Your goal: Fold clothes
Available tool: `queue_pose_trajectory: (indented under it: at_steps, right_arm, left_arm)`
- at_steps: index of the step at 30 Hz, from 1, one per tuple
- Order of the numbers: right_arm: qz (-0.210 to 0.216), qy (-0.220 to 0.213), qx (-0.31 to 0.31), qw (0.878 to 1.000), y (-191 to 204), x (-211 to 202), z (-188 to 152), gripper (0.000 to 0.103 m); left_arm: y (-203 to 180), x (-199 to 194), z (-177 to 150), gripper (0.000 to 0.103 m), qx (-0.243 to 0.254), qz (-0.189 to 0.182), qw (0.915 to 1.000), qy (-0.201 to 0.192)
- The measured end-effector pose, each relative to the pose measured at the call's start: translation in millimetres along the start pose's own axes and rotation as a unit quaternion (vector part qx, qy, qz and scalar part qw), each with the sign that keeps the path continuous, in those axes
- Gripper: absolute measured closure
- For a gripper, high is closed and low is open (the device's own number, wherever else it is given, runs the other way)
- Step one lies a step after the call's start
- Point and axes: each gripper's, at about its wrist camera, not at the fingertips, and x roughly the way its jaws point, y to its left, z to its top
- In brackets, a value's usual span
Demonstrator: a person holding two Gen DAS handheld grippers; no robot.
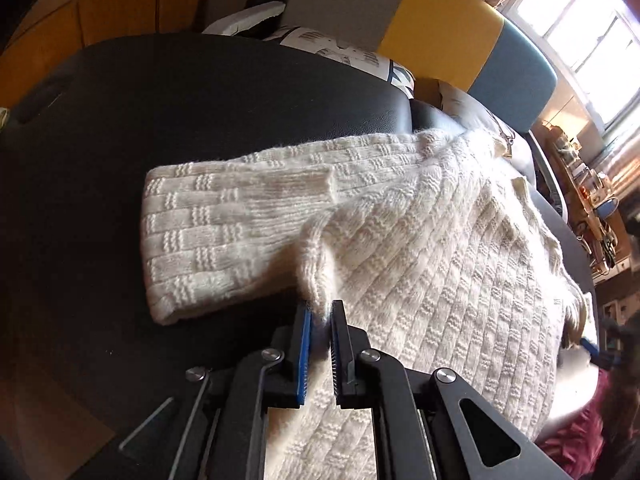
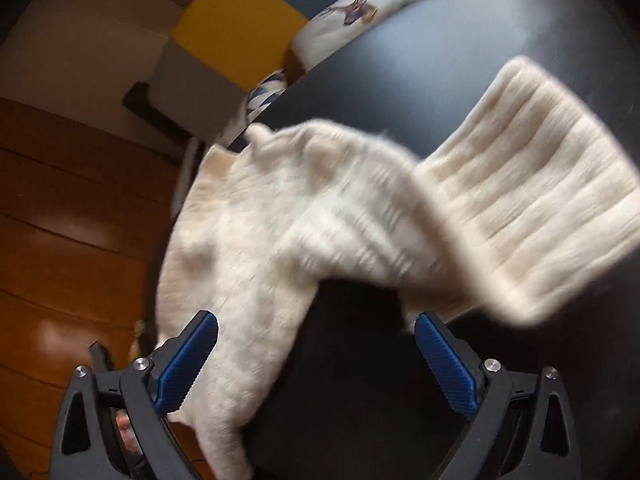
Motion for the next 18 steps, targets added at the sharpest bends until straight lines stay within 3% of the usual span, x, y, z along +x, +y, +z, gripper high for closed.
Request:
queue_pose_trajectory:
  at_steps: [3,7,10,12,13,14,15,16,18]
  right_arm:
    - [0.032,0.022,0.018,0.999,8.5,29.7,-19.6,0.004]
    - [0.066,0.012,0.017,0.998,27.9,68.7,-14.6,0.006]
    - [0.012,0.012,-0.054,0.998,55.7,91.8,-12.2,0.006]
    - [-0.035,0.013,-0.113,0.993,76.0,107.2,-11.2,0.011]
    - [-0.064,0.013,-0.146,0.987,86.2,114.6,-11.1,0.033]
    - [-0.127,0.011,-0.203,0.971,96.9,119.8,-14.4,0.062]
    - [-0.189,0.009,-0.259,0.947,107.7,125.1,-17.6,0.076]
    - [-0.244,0.007,-0.306,0.92,116.3,128.6,-19.9,0.083]
    - [-0.277,0.007,-0.306,0.911,103.4,111.0,-11.4,0.083]
  left_arm:
    - [-1.8,5.5,1.7,0.095,-0.001,0.006,1.0,0.006]
    - [0.2,3.8,-6.6,0.092,-0.005,0.003,0.9999,0.016]
    - [-0.2,6.4,-12.6,0.091,-0.008,-0.003,0.9996,0.026]
    - [-6.4,6.5,-14.4,0.091,-0.005,-0.005,0.9996,0.026]
    - [-10.2,6.2,-15.2,0.09,-0.002,-0.007,0.9996,0.026]
    - [-14.7,6.4,-16.2,0.088,0.001,-0.01,0.9996,0.027]
    - [-20.1,7.2,-17.6,0.088,0.006,-0.016,0.9994,0.03]
    - [-26.6,8.6,-19.0,0.087,0.013,-0.023,0.9991,0.033]
    - [-43.9,13.7,-24.5,0.087,0.03,-0.038,0.9979,0.042]
